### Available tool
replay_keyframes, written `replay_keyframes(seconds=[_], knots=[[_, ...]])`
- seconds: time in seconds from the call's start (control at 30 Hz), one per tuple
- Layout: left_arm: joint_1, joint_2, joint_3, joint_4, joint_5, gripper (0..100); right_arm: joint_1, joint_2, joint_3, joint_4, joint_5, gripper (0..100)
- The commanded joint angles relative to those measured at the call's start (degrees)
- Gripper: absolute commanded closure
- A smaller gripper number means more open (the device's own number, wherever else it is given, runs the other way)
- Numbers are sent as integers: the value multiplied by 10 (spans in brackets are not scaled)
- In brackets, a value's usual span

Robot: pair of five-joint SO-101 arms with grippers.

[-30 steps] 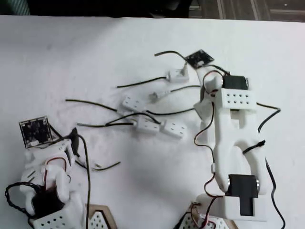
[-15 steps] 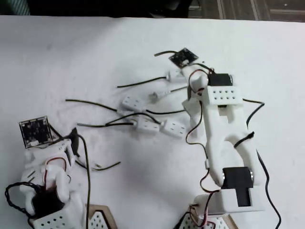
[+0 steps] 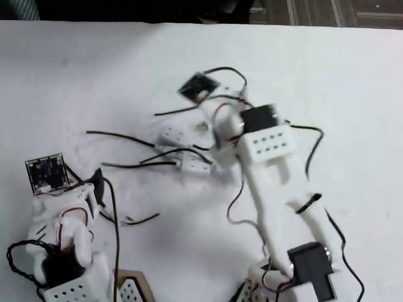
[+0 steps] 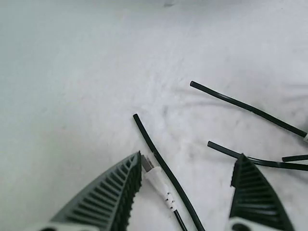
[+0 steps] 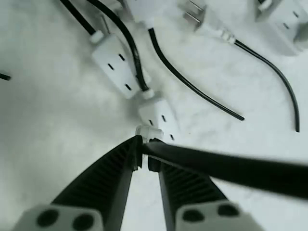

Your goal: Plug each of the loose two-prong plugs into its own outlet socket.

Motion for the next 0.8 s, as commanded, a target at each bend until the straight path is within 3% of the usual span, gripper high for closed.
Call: replay_keyframes(seconds=[0.0,0.13,0.33,0.43,0.6,0.77], knots=[[0,-4,-3,-11,-4,695,-79,-30,-5,5,-51,981],[0,-4,-3,-11,-4,695,-142,2,-4,-14,-88,963],[0,-4,-3,-11,-4,695,-207,61,-7,-14,-178,776],[0,-4,-3,-11,-4,695,-224,54,-18,-6,-178,794],[0,-4,-3,-11,-4,695,-198,-4,-100,80,-178,809],[0,-4,-3,-11,-4,695,-86,-21,-149,95,-131,809]])
